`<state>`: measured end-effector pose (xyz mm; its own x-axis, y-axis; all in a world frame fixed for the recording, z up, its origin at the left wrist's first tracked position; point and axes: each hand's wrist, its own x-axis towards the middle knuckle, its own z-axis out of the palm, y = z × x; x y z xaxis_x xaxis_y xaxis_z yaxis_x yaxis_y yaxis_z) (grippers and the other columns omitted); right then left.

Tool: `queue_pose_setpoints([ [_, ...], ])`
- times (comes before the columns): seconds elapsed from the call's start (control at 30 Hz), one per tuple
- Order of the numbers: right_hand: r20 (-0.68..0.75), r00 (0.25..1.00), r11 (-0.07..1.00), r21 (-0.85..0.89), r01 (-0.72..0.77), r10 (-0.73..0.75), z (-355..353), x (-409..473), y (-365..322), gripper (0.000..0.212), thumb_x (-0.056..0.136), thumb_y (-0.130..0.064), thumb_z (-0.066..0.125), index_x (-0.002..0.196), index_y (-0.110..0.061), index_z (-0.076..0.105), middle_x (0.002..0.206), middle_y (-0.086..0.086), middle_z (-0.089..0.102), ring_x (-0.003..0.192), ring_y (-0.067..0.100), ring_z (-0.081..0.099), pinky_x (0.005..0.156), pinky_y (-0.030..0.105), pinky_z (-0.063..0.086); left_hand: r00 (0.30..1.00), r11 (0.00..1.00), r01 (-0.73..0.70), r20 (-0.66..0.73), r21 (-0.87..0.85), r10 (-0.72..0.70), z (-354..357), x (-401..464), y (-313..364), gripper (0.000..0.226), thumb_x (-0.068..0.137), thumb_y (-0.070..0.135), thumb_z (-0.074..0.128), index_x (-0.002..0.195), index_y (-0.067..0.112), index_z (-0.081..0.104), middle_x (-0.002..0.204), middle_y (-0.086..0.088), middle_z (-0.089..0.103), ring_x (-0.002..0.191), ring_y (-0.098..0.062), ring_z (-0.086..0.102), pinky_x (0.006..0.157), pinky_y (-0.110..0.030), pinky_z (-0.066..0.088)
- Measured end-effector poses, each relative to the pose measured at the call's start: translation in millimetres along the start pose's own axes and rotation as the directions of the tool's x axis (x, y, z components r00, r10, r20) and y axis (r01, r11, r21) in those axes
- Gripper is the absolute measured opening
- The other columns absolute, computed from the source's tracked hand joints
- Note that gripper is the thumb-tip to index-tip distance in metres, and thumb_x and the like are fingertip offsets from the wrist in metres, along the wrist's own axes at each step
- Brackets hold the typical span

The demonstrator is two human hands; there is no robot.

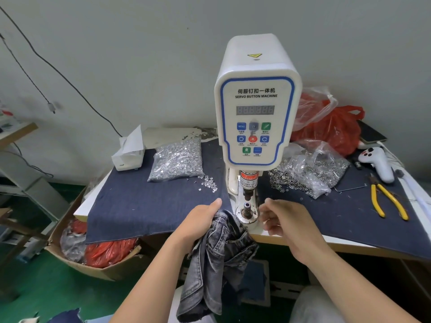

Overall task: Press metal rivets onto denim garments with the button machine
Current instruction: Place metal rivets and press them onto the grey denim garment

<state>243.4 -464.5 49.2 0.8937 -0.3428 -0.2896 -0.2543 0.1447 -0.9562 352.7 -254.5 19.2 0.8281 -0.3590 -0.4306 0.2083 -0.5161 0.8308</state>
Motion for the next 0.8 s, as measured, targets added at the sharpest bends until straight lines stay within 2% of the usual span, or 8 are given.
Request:
queue_pose_setpoints([
  [0.1,0.148,0.964,0.906,-0.335,0.258,-0.219,-9.9,-18.4,13.0,0.018,0.092,-0.043,0.071,0.105,-0.03,0.07,0.099,-0.013,0.076,0.087,0.004,0.07,0.08,0.027,0.054,0.993,0.997,-0.031,0.116,-0.066,0.038,-1.2,-16.2,6.0,0.087,0.078,0.095,0.046,0.096,0.019,0.083,0.1,0.003,0.082,0.096,-0.009,0.077,0.093,-0.034,0.05],
  [0.17,0.326,0.936,0.841,-0.462,0.282,-0.135,-14.2,-24.5,25.6,0.066,0.075,-0.069,0.074,0.131,-0.041,0.053,0.121,-0.029,0.065,0.113,-0.008,0.06,0.098,0.024,0.049,0.968,0.976,-0.033,0.236,-0.217,0.085,2.6,-24.0,6.2,0.095,0.069,0.1,0.053,0.103,0.016,0.083,0.11,-0.008,0.081,0.109,-0.021,0.076,0.102,-0.042,0.051],
  [0.23,0.406,0.913,0.756,-0.588,0.286,-0.029,-13.0,-26.0,31.5,0.096,0.065,-0.083,0.071,0.147,-0.05,0.035,0.138,-0.036,0.044,0.13,-0.01,0.044,0.112,0.023,0.038,0.912,0.905,-0.013,0.367,-0.424,0.185,11.2,-24.4,6.5,0.086,0.085,0.084,0.058,0.119,0.008,0.078,0.118,-0.019,0.077,0.116,-0.033,0.072,0.111,-0.052,0.048],
  [0.33,0.493,0.867,0.711,-0.584,0.391,-0.072,-20.9,-22.0,27.2,0.05,0.083,-0.057,0.075,0.127,-0.063,0.053,0.124,-0.043,0.056,0.125,-0.008,0.05,0.101,0.011,0.038,0.915,0.935,-0.065,0.354,-0.35,0.196,12.7,-26.1,13.6,0.058,0.103,0.037,0.061,0.14,-0.007,0.059,0.097,-0.012,0.08,0.093,-0.019,0.077,0.111,-0.053,0.049],
  [0.4,0.521,0.851,0.858,-0.405,0.316,-0.067,-30.5,-17.0,23.5,0.024,0.089,-0.031,0.075,0.112,-0.036,0.073,0.111,-0.019,0.074,0.107,0.004,0.066,0.092,0.019,0.047,0.852,0.907,-0.18,0.4,-0.381,0.338,5.5,-27.2,7.0,0.056,0.091,0.02,0.071,0.138,-0.008,0.059,0.114,-0.02,0.076,0.103,-0.028,0.074,0.106,-0.05,0.052],
  [0.5,0.49,0.872,0.991,-0.105,0.082,-0.02,-43.4,-8.5,22.4,0.032,0.078,-0.012,0.067,0.107,0.002,0.071,0.099,0.016,0.07,0.094,0.026,0.061,0.085,0.036,0.045,0.852,0.94,-0.198,0.425,-0.278,0.305,-7.7,-31.8,-0.2,0.043,0.088,0.014,0.082,0.127,0.001,0.067,0.127,-0.026,0.071,0.113,-0.037,0.07,0.107,-0.051,0.054],
  [0.63,0.458,0.887,0.998,-0.008,-0.059,0.056,-42.7,1.5,20.9,0.041,0.07,-0.008,0.064,0.108,-0.001,0.075,0.108,0.023,0.073,0.094,0.031,0.069,0.084,0.034,0.054,0.915,0.973,-0.226,0.35,0.034,0.2,-2.9,-25.5,0.2,0.029,0.095,0.032,0.08,0.114,0.01,0.074,0.111,-0.012,0.08,0.108,-0.031,0.076,0.097,-0.038,0.059],
  [0.8,0.443,0.888,0.969,-0.245,-0.016,0.127,-45.5,7.0,18.2,0.024,0.081,-0.041,0.086,0.076,-0.018,0.077,0.089,0.009,0.078,0.079,0.015,0.071,0.071,0.025,0.053,0.931,0.97,-0.243,0.275,-0.019,0.239,-2.7,-24.6,-0.6,0.026,0.099,0.042,0.073,0.105,0.017,0.077,0.108,-0.007,0.081,0.103,-0.025,0.077,0.092,-0.034,0.059],
])
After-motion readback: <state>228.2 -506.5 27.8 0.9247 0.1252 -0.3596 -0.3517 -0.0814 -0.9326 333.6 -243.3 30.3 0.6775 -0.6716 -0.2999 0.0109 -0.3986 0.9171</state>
